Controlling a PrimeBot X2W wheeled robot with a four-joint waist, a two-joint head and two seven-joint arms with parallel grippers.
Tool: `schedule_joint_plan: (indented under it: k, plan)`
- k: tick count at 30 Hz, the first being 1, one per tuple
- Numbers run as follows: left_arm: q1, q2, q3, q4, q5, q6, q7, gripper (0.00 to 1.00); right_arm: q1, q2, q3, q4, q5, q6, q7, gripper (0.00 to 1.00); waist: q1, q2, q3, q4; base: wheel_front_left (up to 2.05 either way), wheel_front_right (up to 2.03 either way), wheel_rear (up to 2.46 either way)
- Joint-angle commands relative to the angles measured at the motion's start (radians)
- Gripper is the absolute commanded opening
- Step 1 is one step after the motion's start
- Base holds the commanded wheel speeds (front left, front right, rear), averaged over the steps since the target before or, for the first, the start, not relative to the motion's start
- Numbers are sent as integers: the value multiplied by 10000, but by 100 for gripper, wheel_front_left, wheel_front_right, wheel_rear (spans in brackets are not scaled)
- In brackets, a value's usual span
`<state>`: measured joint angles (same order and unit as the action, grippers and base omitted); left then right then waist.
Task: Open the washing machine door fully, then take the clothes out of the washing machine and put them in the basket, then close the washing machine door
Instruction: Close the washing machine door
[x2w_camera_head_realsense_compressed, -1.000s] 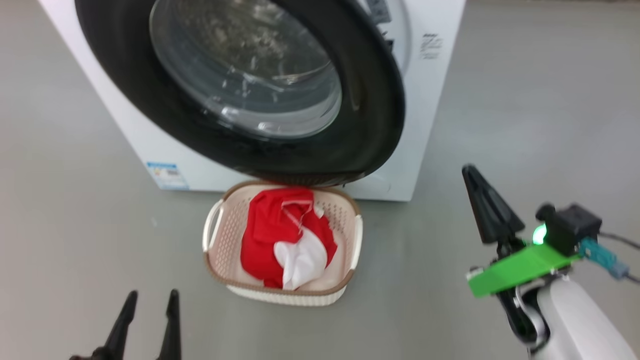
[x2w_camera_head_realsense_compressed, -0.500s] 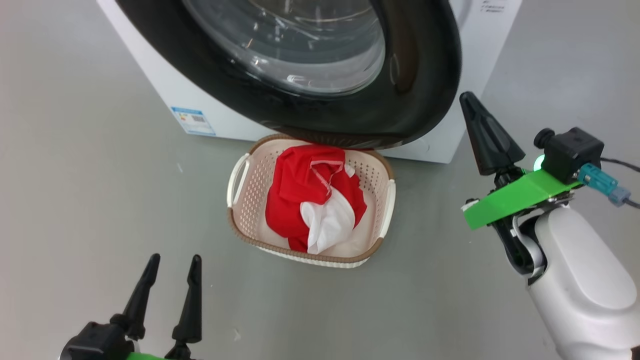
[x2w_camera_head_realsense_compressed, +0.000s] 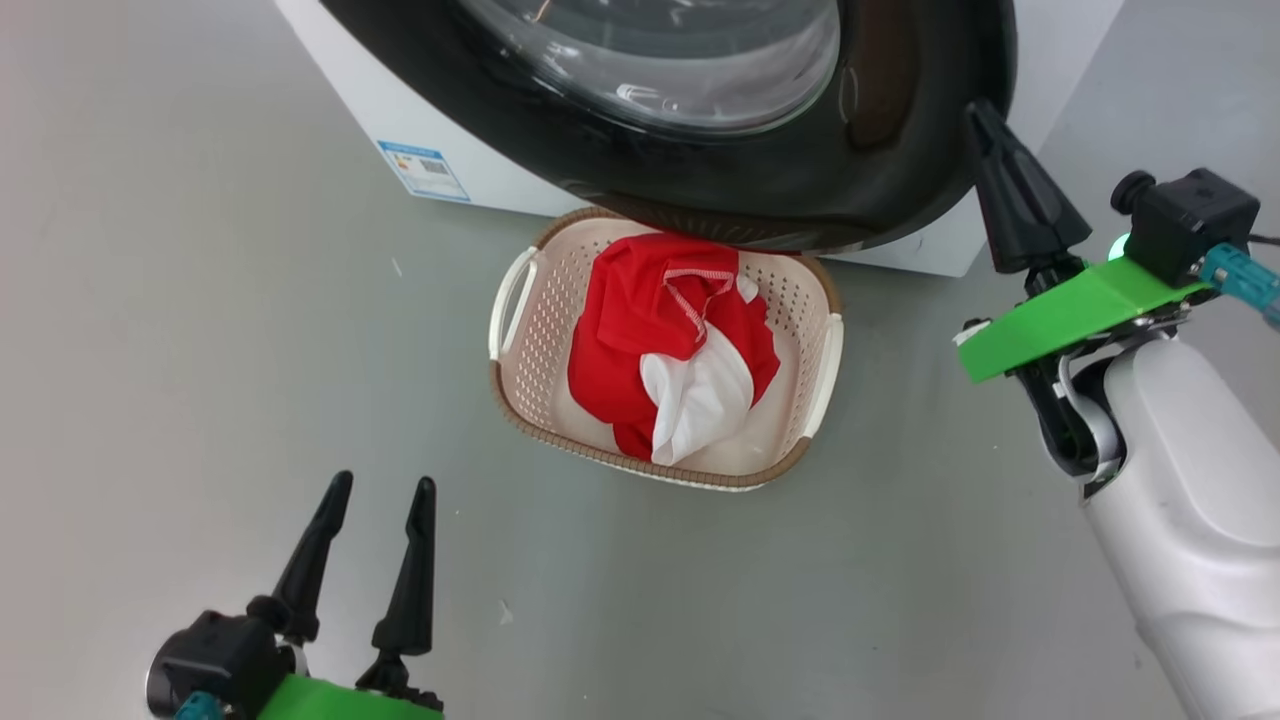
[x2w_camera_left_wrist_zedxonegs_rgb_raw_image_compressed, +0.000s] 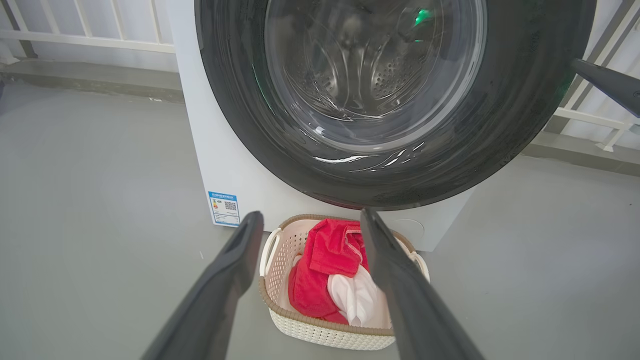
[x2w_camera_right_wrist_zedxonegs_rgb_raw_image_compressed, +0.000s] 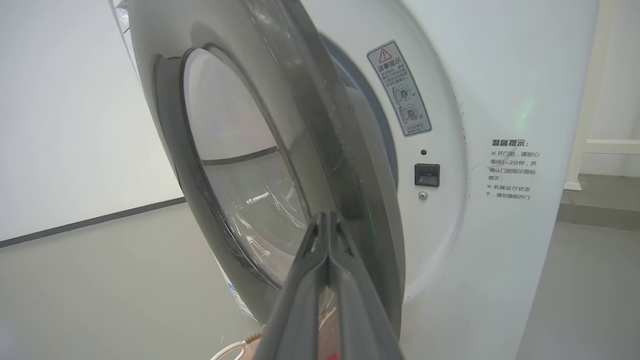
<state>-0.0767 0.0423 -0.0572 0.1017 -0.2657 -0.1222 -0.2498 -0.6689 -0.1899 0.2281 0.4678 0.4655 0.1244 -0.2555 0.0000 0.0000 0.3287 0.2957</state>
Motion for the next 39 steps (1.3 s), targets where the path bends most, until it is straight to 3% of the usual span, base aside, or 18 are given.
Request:
schedule_joint_plan:
  k: [1,27,39]
  plan:
    - [-236,80,299,-296,-30,50,-120,100,-210,64,67,-188,54,63,-63,0,0,0,148,122,0,0,0]
    - [-1004,80,-706,-836,-437,253,-120,100,-2334,-819,-1054,-193,-116,63,-63,0,0,0,1627,1047,0,0,0]
    - [-1212,80,-925,-999,-596,355,-120,100,-3354,-836,-1554,-203,-166,63,-63,0,0,0,2169,1202,0,0,0]
